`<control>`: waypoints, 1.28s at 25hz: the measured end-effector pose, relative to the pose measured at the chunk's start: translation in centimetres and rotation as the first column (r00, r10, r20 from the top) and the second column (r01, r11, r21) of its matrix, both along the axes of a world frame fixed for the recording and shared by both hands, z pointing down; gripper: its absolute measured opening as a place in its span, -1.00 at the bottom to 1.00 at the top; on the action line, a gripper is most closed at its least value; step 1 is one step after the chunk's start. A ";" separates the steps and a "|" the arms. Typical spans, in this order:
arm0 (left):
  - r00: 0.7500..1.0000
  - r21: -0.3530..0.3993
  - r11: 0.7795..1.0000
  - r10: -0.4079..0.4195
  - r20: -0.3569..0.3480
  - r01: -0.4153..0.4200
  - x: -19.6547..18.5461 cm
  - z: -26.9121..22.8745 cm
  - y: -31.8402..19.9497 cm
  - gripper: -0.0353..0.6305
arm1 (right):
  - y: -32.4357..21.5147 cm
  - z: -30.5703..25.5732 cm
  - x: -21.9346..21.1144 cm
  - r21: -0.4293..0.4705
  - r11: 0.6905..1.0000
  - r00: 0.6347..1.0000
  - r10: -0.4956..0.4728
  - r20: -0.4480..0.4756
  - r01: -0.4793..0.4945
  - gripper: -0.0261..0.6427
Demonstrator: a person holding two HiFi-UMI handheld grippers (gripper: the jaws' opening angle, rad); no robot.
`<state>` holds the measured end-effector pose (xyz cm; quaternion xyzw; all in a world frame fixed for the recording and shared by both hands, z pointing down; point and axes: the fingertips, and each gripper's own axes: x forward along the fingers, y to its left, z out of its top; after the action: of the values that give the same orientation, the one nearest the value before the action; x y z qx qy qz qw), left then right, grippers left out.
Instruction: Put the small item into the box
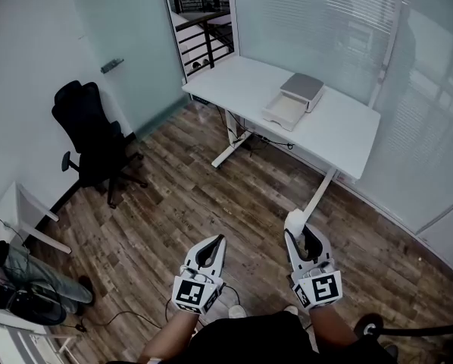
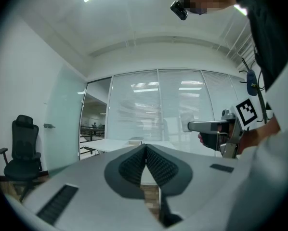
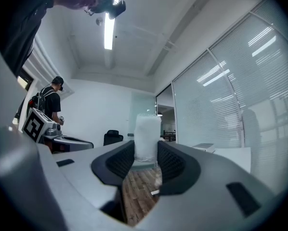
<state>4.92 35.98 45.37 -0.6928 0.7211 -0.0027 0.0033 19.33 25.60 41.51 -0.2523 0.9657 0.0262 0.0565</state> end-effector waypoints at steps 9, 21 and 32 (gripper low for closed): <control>0.998 -0.013 0.999 0.041 0.055 -0.041 -2.3 0.8 -1.5 -0.85 | -0.2 0.4 -4.1 -0.013 1.000 1.000 0.012 0.018 -0.012 -0.46; 0.998 0.007 0.999 0.039 0.048 -0.039 -6.3 -0.2 -12.3 -0.85 | -10.4 1.0 -8.2 -0.025 1.000 1.000 -0.007 0.006 0.007 -0.46; 0.998 -0.008 1.000 0.017 0.064 -0.016 -8.4 -0.6 -23.3 -0.86 | -20.8 1.7 -10.6 -0.021 0.998 0.998 -0.053 -0.028 0.052 -0.46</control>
<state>-3.46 12.71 44.81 -0.6982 0.7149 -0.0274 0.0240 8.70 4.83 43.20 -0.2269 0.9729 0.0183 0.0407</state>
